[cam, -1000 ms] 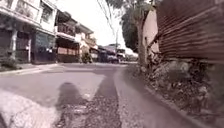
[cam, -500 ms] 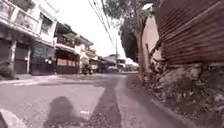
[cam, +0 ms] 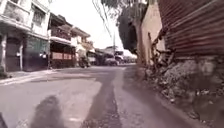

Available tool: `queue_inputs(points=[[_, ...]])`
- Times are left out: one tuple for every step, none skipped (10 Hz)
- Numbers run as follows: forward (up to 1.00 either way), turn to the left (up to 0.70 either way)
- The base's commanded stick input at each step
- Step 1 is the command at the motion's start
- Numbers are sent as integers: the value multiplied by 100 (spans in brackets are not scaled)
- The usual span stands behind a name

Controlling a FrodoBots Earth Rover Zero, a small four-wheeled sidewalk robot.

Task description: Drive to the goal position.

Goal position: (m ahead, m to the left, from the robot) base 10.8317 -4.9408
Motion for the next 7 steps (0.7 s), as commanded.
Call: queue_inputs(points=[[70,0],[70,0],[70,0],[70,0],[70,0],[70,0],[70,0]])
